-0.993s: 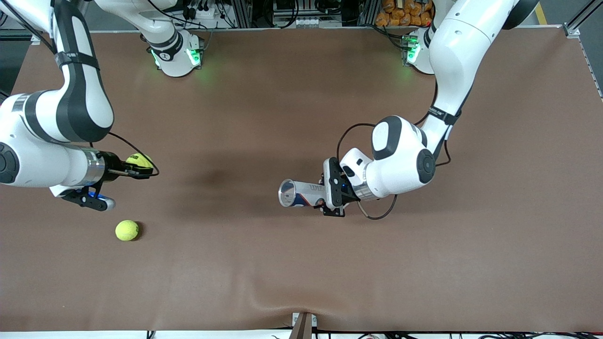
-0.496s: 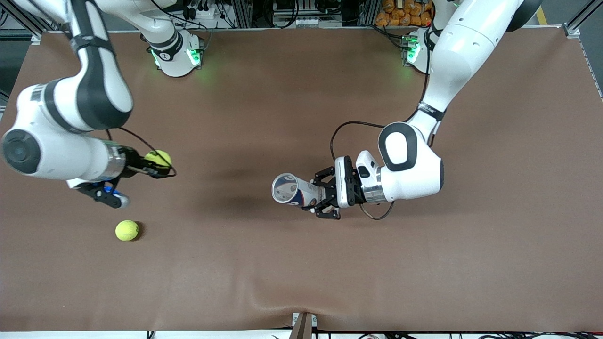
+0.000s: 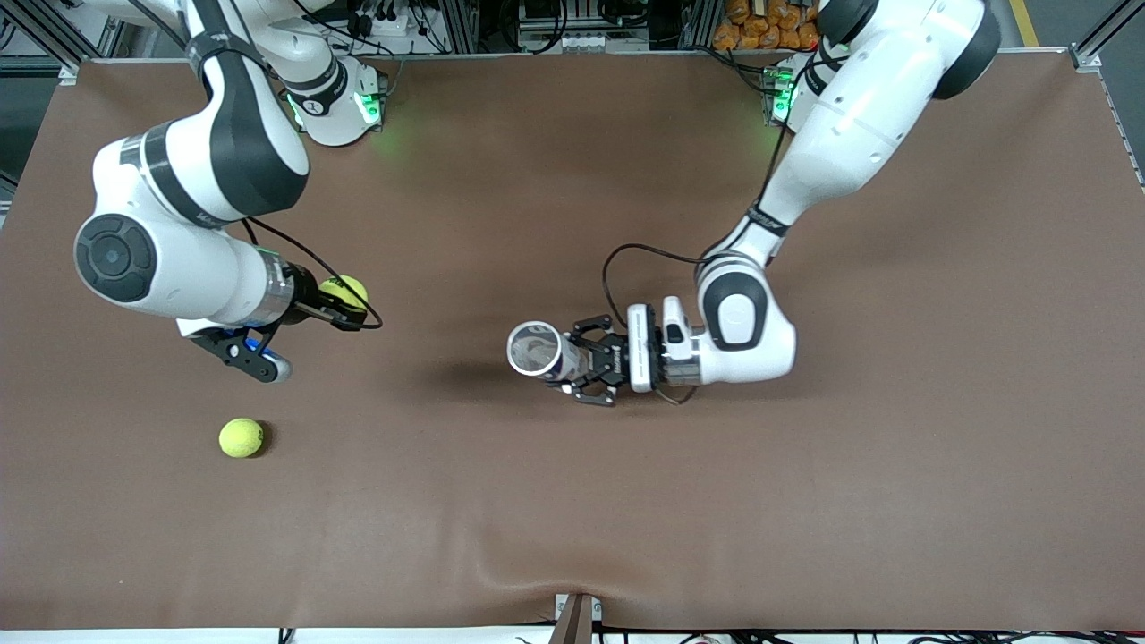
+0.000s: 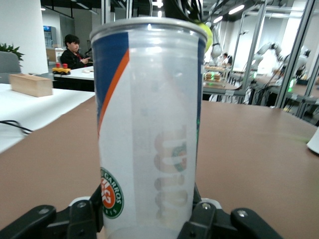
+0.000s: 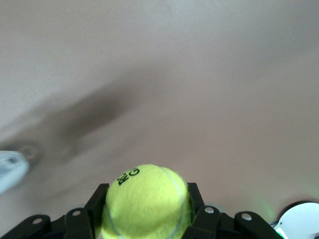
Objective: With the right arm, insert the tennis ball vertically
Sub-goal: 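Lift the can upright with the left gripper toward the table middle, then carry the ball over the can opening with the right gripper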
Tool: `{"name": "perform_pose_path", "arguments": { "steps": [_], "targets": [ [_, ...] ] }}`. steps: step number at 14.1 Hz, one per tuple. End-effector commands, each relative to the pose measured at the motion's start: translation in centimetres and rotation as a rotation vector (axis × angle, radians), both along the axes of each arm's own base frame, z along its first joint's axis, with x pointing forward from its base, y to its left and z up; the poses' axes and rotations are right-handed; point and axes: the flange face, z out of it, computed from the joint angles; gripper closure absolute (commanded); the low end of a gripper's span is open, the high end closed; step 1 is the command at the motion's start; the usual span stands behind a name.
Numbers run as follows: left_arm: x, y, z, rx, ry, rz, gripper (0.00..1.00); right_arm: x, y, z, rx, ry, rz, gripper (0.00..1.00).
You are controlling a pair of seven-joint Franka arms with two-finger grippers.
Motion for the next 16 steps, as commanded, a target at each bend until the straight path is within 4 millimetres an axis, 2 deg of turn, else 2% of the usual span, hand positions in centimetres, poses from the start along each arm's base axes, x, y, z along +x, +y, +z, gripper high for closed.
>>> {"name": "perform_pose_path", "arguments": {
  "steps": [1,2,4,7,9,14,16],
  "targets": [
    [-2.4,-3.7,-1.7,-0.099,0.063,-0.003,0.36,-0.3,1.1,1.0,0.014,0.002,-0.035,0.54],
    [-3.5,-4.9,-3.5,-0.132,0.079,0.009,0.36,-0.3,1.3,1.1,0.035,0.009,-0.054,0.54],
    [-4.5,-7.2,-5.3,-0.195,0.064,0.051,0.36,-0.2,1.7,1.6,0.06,0.01,-0.079,0.54],
    [-7.7,-10.6,-6.5,-0.229,0.117,0.054,0.36,-0.3,3.2,2.5,0.053,-0.006,-0.107,0.54],
    [-8.7,-11.5,-7.2,-0.222,0.118,0.04,0.36,-0.6,4.3,2.6,0.05,-0.005,-0.102,0.54],
    [-9.1,-11.5,-8.2,-0.168,-0.014,0.013,0.35,-0.5,4.6,2.7,0.055,-0.019,-0.102,0.54],
    [-9.4,-11.4,-8.9,-0.153,-0.034,0.007,0.35,-0.9,6.4,2.8,0.037,-0.032,-0.162,0.54]
  ]
}}
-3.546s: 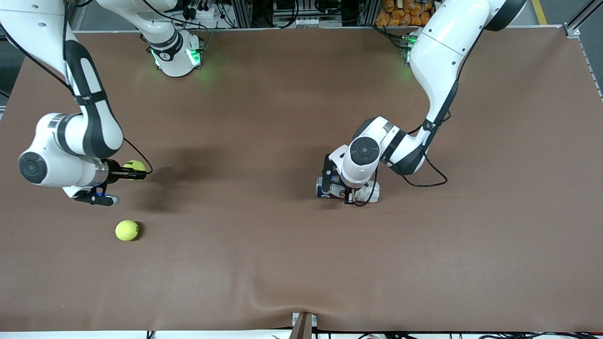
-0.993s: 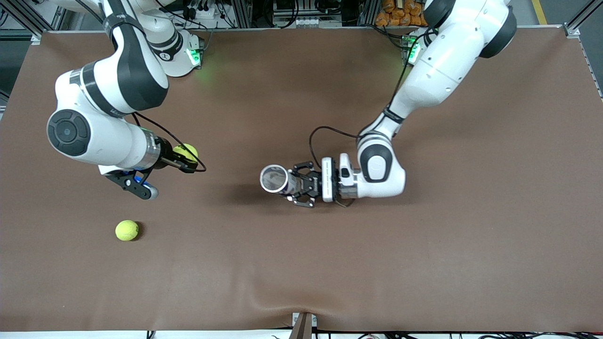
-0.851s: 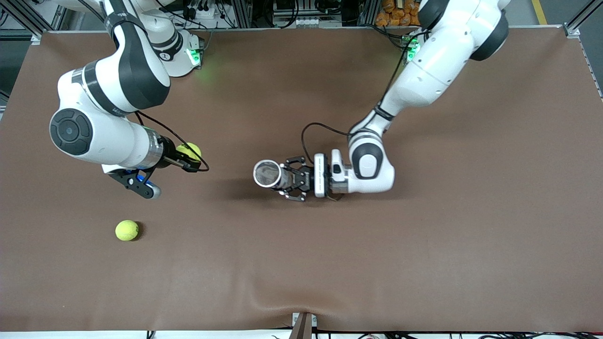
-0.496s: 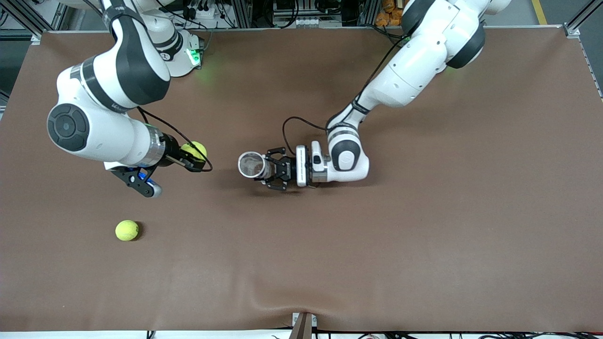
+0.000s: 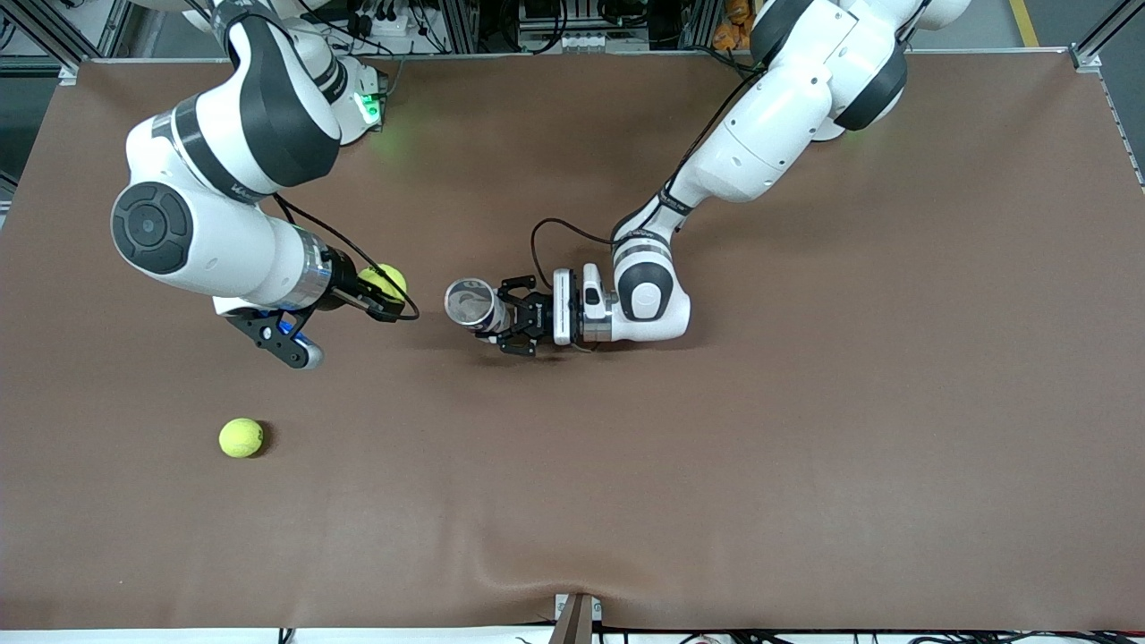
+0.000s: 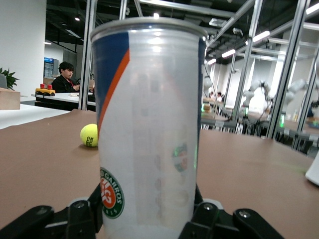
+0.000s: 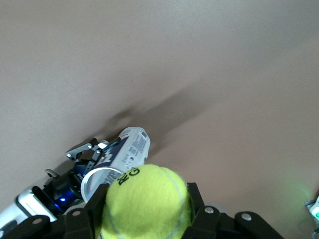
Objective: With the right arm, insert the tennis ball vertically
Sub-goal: 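Carry the ball over the can opening with the right gripper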
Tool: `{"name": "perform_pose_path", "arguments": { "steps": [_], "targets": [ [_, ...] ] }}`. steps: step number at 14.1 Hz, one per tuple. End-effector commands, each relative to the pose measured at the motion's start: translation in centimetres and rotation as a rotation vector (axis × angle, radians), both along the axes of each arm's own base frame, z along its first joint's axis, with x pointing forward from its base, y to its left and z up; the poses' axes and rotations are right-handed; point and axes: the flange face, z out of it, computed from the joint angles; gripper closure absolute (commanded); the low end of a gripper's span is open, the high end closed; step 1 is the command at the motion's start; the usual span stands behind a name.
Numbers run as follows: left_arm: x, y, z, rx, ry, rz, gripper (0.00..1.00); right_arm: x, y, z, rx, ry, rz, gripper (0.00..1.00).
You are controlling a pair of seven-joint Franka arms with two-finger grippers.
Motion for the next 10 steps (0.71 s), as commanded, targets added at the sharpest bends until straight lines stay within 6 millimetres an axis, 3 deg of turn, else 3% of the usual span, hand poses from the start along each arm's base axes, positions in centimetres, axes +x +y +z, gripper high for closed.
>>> {"name": "perform_pose_path", "arguments": {
  "steps": [1,6,10],
  "targets": [
    [-0.3,-0.6,-0.8,0.001,-0.044,0.002,0.35,-0.4,2.8,0.8,-0.008,-0.022,-0.087,0.54],
    [-0.6,-0.6,-1.6,0.005,-0.074,0.002,0.35,-1.1,5.6,0.3,-0.027,-0.028,-0.169,0.54],
    [-0.9,-0.4,-2.4,0.006,-0.096,0.015,0.35,-2.9,10.1,-2.0,-0.108,-0.04,-0.183,0.54]
  ]
}}
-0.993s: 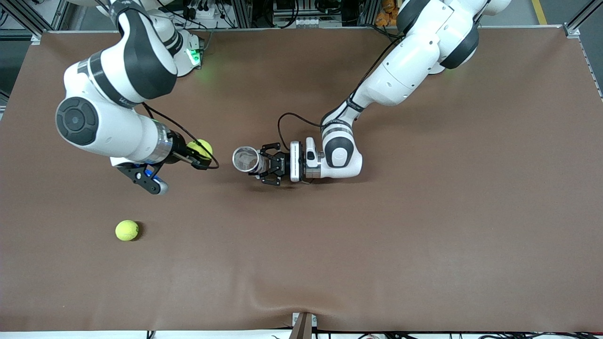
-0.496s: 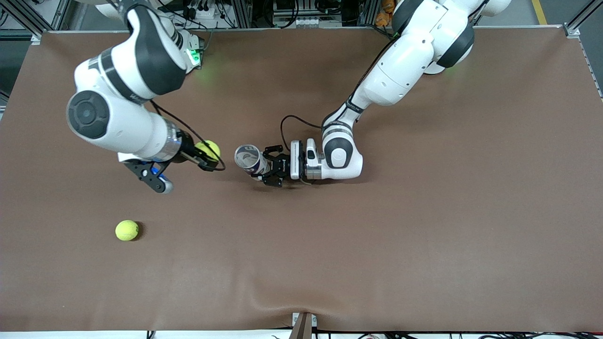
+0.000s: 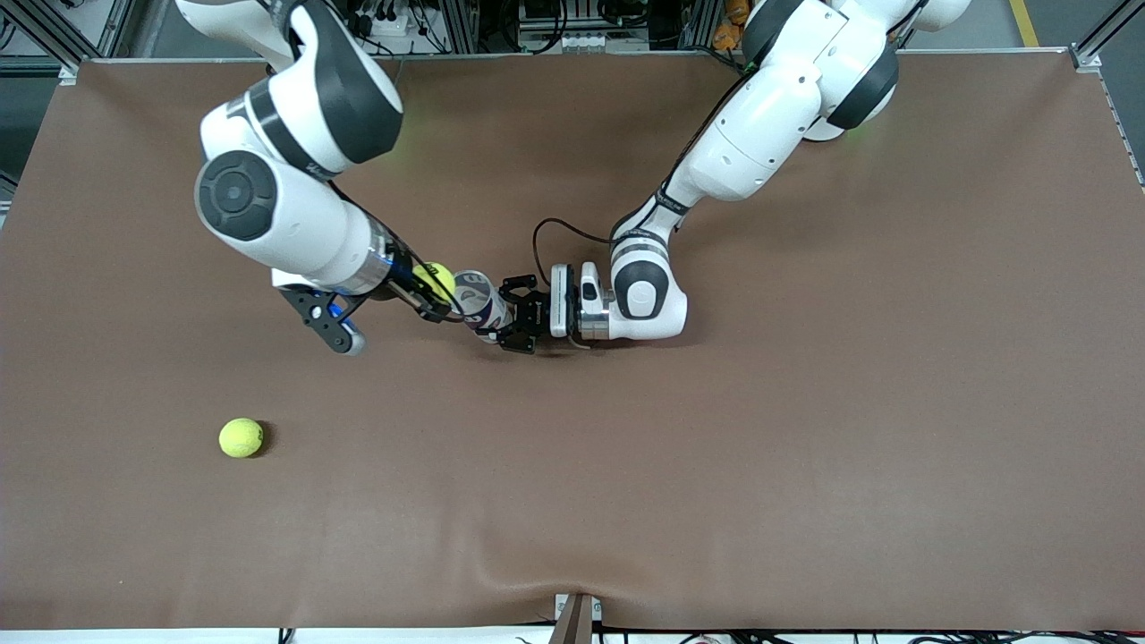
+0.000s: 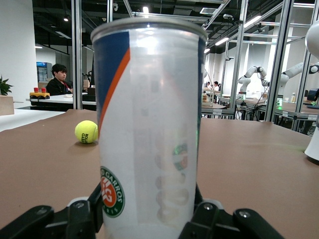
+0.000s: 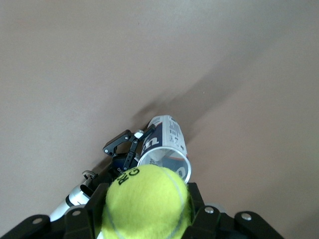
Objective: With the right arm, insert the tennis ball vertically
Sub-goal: 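Carry the ball over the can opening with the right gripper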
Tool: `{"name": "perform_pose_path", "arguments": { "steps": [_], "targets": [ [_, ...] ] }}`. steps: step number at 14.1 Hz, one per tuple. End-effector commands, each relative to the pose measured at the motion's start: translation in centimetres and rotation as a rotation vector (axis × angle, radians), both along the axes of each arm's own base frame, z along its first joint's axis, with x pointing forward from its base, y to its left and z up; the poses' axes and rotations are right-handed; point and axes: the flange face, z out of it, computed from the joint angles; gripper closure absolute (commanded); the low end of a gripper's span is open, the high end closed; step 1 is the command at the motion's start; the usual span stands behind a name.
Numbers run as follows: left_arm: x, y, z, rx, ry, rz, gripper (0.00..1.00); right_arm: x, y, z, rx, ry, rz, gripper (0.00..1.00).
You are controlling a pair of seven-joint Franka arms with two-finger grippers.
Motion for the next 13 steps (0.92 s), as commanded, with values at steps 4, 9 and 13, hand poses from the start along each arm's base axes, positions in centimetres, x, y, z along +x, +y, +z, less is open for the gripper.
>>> {"name": "perform_pose_path", "arguments": {
  "steps": [4,9,13],
  "targets": [
    [-0.3,-0.1,-1.5,-0.003,-0.03,0.023,0.34,-3.1,5.1,-4.6,-0.169,0.011,-0.007,0.54],
    [-0.3,-0.1,-1.5,-0.004,-0.03,0.022,0.32,-3.4,4.3,-6.7,-0.227,0.027,0.001,0.55],
    [-0.4,-0.2,-1.5,-0.006,-0.029,0.023,0.32,-3.6,5.1,-7.5,-0.286,-0.019,-0.045,0.51]
  ]
}}
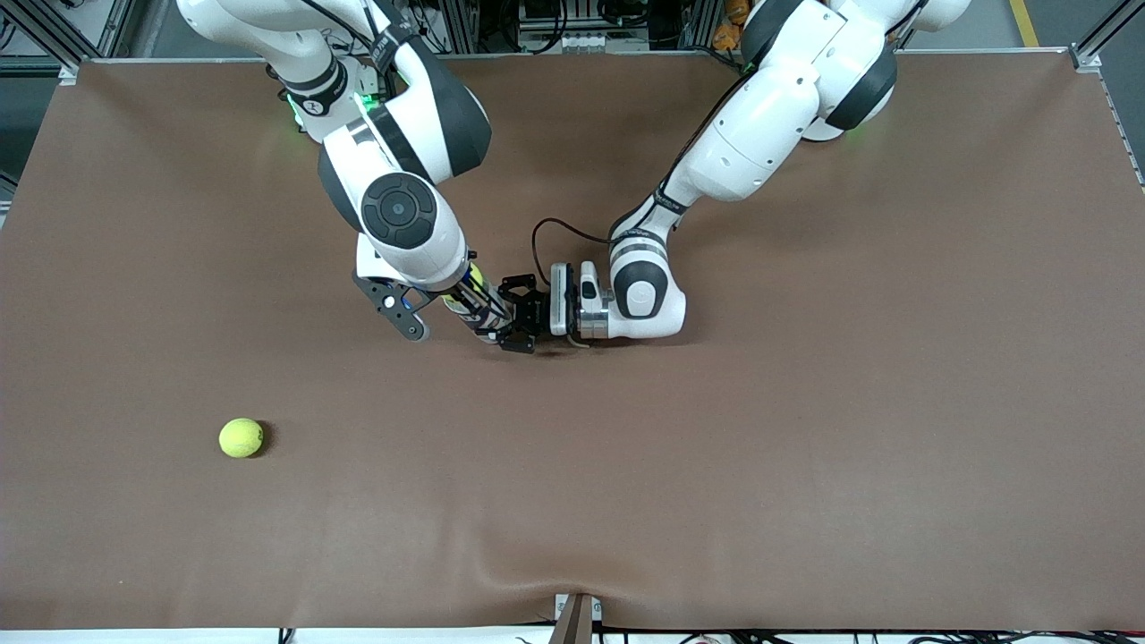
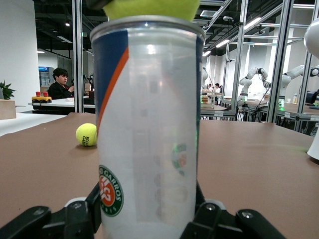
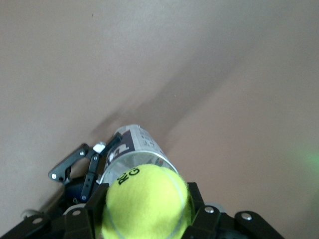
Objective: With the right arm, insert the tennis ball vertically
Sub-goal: 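Carry the ball over the can opening with the right gripper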
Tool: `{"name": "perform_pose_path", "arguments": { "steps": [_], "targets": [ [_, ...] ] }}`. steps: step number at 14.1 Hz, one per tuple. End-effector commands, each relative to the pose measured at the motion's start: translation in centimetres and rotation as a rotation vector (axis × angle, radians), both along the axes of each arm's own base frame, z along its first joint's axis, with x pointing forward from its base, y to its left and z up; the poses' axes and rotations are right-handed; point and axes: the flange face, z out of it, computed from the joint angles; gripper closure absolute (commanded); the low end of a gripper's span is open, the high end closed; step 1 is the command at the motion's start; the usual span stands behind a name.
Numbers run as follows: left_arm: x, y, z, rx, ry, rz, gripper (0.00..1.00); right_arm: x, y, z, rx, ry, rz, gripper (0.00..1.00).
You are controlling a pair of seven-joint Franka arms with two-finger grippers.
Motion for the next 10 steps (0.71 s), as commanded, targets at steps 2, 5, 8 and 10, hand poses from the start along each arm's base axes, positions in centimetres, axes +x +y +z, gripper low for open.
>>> {"name": "perform_pose_path", "arguments": {
  "steps": [2,5,8,10],
  "targets": [
    [-0.12,-0.01,-1.31,0.006,-0.021,0.019,0.32,-0.75,1.03,-0.75,-0.058,-0.036,-0.01,0.5],
    [-0.12,-0.02,-1.31,0.005,-0.018,0.02,0.31,-0.76,1.14,-0.88,-0.063,-0.038,-0.034,0.2],
    [-0.12,-0.02,-1.31,0.005,-0.017,0.02,0.31,-0.87,1.19,-0.91,-0.067,-0.035,-0.04,0.0],
    [-0.12,-0.02,-1.31,0.005,-0.017,0.02,0.31,-0.91,1.41,-0.7,-0.064,-0.039,-0.037,0.0]
  ]
}}
